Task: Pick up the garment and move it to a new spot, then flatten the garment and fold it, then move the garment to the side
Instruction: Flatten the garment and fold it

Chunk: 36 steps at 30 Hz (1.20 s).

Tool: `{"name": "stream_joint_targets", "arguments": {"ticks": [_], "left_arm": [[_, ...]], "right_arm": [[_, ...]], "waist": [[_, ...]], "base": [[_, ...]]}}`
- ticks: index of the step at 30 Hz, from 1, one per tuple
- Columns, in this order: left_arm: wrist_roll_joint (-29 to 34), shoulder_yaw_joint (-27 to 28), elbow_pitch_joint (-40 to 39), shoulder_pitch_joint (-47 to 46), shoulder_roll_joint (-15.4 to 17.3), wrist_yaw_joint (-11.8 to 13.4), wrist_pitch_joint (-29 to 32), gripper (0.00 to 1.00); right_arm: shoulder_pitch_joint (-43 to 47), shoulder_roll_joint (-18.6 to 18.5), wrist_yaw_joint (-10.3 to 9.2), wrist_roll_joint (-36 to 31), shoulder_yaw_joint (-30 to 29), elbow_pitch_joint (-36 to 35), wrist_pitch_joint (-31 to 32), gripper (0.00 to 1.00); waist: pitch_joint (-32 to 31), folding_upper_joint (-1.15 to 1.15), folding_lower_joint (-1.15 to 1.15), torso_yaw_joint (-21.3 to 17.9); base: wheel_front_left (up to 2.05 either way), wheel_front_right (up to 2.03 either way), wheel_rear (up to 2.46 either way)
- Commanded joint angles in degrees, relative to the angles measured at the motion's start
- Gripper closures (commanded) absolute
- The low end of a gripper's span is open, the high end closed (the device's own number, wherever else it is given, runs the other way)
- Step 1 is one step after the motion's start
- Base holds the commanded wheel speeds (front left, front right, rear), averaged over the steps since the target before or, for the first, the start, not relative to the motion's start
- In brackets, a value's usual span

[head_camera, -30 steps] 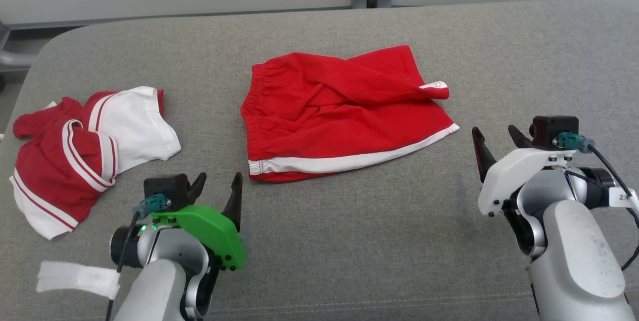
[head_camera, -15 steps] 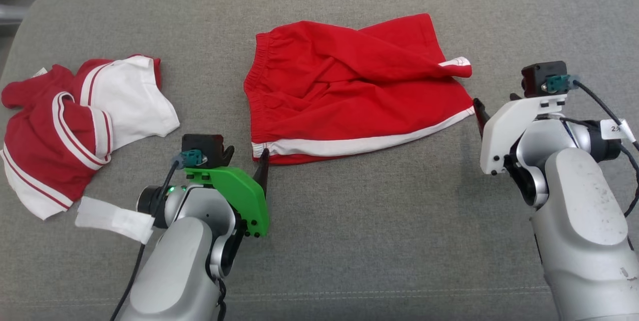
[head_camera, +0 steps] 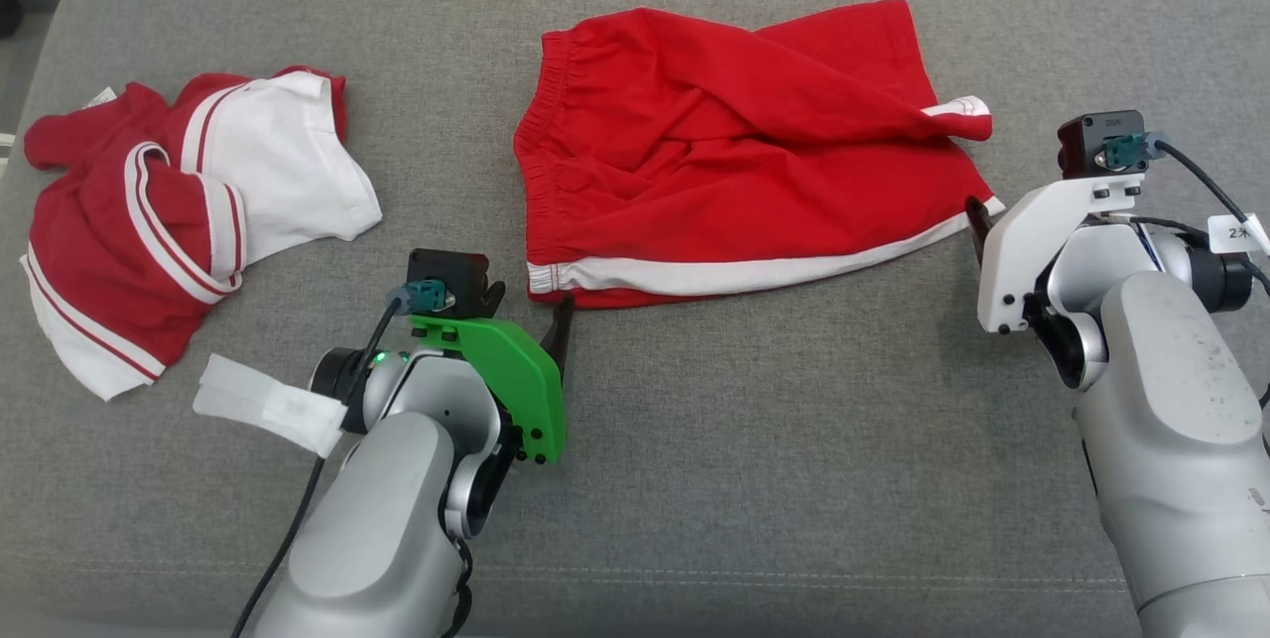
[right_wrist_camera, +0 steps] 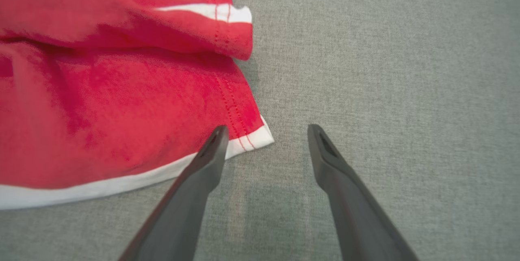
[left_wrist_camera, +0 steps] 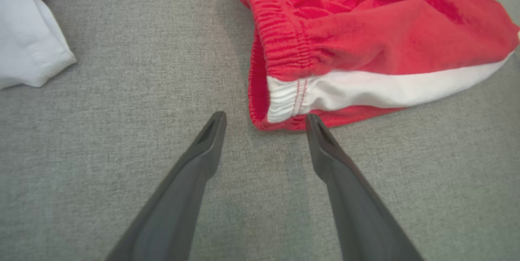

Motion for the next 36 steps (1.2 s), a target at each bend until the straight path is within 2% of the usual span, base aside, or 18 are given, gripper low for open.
{"name": "stream_joint_targets", "arguments": {"ticks": [1, 15, 18, 22, 23, 25, 26, 28, 29, 30, 31, 34, 35, 36], "left_arm": [[-0.6, -0.3, 0.1, -1.0, -0.1, -0.2, 0.0, 0.00], [-2.3, -2.2, 0.5, -3.2, -0.5, -1.1, 0.4, 0.00], [-2.6, -2.5, 0.5, -3.9, -0.5, -1.2, 0.8, 0.05], [-3.0, -2.9, 0.6, -4.5, -0.5, -0.7, 1.2, 0.22], [-3.2, -3.0, 0.5, -4.7, -0.6, -0.7, 1.3, 0.51], [-3.3, -3.2, 0.4, -5.0, -0.6, -0.4, 1.4, 0.61], [-3.4, -3.2, 0.3, -5.0, -0.6, -0.3, 1.4, 0.65], [-3.8, -3.3, 0.2, -5.0, -0.6, -0.2, 1.5, 0.74], [-3.9, -3.2, 0.0, -4.9, -0.5, -0.1, 1.5, 0.74], [-3.9, -3.2, -0.1, -4.8, -0.4, 0.0, 1.5, 0.71], [-4.1, -3.1, -0.2, -4.6, -0.3, 0.1, 1.6, 0.68], [-4.1, -3.0, -0.8, -3.8, 0.3, 0.5, 1.8, 0.53], [-4.2, -3.0, -0.9, -3.6, 0.4, 0.6, 1.9, 0.51], [-4.2, -3.0, -1.2, -3.4, 0.5, 0.8, 2.0, 0.41]], "right_arm": [[-0.9, -0.3, 0.00, 0.0, 0.0, 1.3, -0.4, 0.00], [-3.8, -1.1, 0.00, -0.1, -1.0, 9.6, -3.0, 0.00], [-4.8, -0.9, 0.00, -0.1, -1.1, 11.1, -3.4, 0.00], [-6.2, -0.2, 0.00, 0.9, -0.8, 13.3, -3.5, 0.00], [-6.5, -0.1, 0.00, 1.1, -0.7, 13.9, -3.5, 0.00], [-7.0, -0.2, 0.00, 1.5, -0.5, 14.8, -3.5, 0.00], [-7.2, -0.3, 0.00, 1.7, -0.4, 15.1, -3.6, 0.02], [-7.4, -0.3, 0.00, 1.9, -0.2, 15.9, -3.6, 0.18], [-7.5, -0.3, 0.00, 2.0, -0.2, 16.3, -3.5, 0.20], [-7.6, -0.3, 0.00, 2.2, -0.1, 16.7, -3.4, 0.20], [-7.6, -0.3, 0.01, 2.3, 0.0, 17.1, -3.4, 0.25], [-7.6, -0.6, 0.00, 2.6, 0.1, 17.8, -3.7, 0.28], [-7.7, -0.8, 0.00, 2.6, 0.0, 18.1, -3.6, 0.29], [-7.6, -0.8, 0.00, 2.6, -0.1, 18.4, -3.7, 0.29]], "waist": [[0.1, 0.00, 0.00, 0.4], [0.0, 0.00, 0.00, 1.2], [0.3, 0.00, 0.00, 1.1], [1.1, 0.00, 0.00, 1.2], [1.2, 0.00, 0.00, 1.3], [1.5, 0.00, 0.00, 1.5], [1.7, 0.00, 0.00, 1.6], [1.9, 0.00, 0.00, 1.8], [1.9, 0.00, 0.00, 1.9], [2.0, 0.00, 0.00, 2.0], [2.0, 0.00, 0.00, 2.1], [2.0, 0.00, 0.00, 2.4], [2.0, 0.00, 0.00, 2.4], [1.9, 0.00, 0.00, 2.5]], "base": [[0.00, 0.00, 0.00], [0.00, 0.00, 0.00], [0.00, 0.00, 0.00], [0.00, 0.00, 0.00], [0.00, 0.00, 0.00], [0.00, 0.00, 0.00], [0.00, 0.00, 0.00], [0.00, 0.00, 0.00], [0.00, 0.00, 0.00], [0.00, 0.00, 0.00], [0.00, 0.00, 0.00], [0.00, 0.00, 0.00], [0.00, 0.00, 0.00], [0.00, 0.00, 0.00]]}}
